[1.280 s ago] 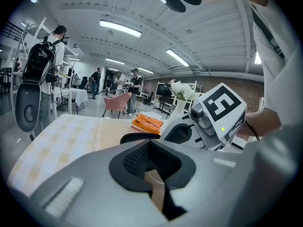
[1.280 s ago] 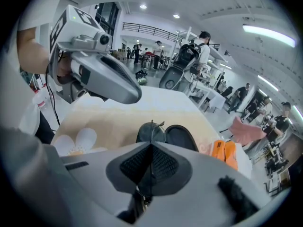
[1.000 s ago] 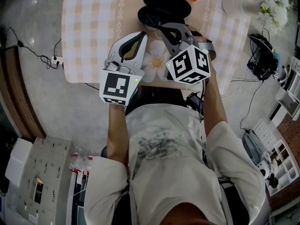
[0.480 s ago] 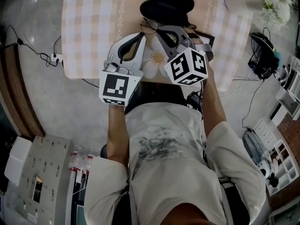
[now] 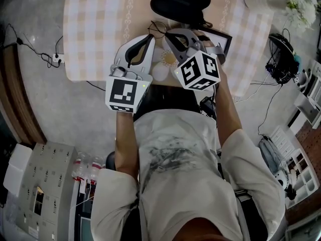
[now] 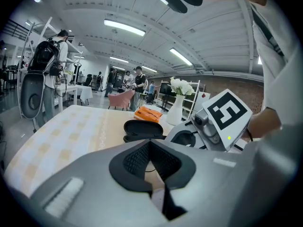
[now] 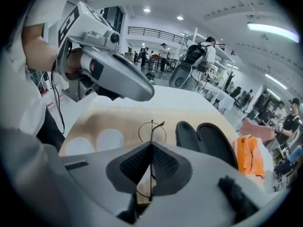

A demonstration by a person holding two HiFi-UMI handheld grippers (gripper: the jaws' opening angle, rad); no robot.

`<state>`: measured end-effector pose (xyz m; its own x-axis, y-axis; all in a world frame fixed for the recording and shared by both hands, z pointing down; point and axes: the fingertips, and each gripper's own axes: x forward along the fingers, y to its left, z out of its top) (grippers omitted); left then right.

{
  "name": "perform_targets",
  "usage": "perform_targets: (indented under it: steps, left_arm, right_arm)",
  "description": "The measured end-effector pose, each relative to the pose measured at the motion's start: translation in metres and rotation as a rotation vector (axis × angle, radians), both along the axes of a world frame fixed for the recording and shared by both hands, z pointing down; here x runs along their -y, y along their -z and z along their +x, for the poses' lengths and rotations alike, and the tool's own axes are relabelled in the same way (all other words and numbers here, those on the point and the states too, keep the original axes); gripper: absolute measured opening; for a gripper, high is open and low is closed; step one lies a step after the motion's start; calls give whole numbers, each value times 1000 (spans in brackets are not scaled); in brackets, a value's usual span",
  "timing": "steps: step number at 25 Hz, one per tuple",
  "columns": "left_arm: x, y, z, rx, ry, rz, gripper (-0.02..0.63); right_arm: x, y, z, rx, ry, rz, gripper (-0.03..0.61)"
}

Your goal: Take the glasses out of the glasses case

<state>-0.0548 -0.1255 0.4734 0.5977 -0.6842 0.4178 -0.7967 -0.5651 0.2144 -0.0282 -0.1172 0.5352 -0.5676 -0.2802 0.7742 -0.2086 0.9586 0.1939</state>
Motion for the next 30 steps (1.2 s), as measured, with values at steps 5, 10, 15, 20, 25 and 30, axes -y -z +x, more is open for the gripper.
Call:
perform_targets:
  steps: [5,10,15,20,25,30]
  left_arm:
    - [-4,-5,-2,0,8,-8,8]
    - [-8,-8,-4,1,17,-16,8]
    - [-10,-10,-5,4,22,-21,8]
    - [-11,-11,-5,5,25,-25,8]
    - [-12,-11,-4,7,23,-25,8]
    - [-13,-11,-4,6,23,-25,8]
  right_arm:
    - [-5,-9,-1,-4,10,-9,18]
    - [-9,-17,-3,-6,19,-16,18]
    - [-12,-21,-4,-8,32,-22,18]
    - [-15,-25,-4,-20,49,-21,18]
    - [-16,-28,-3,-25,51,-24,18]
    - [-17,-30,-4,-25,50,-28,19]
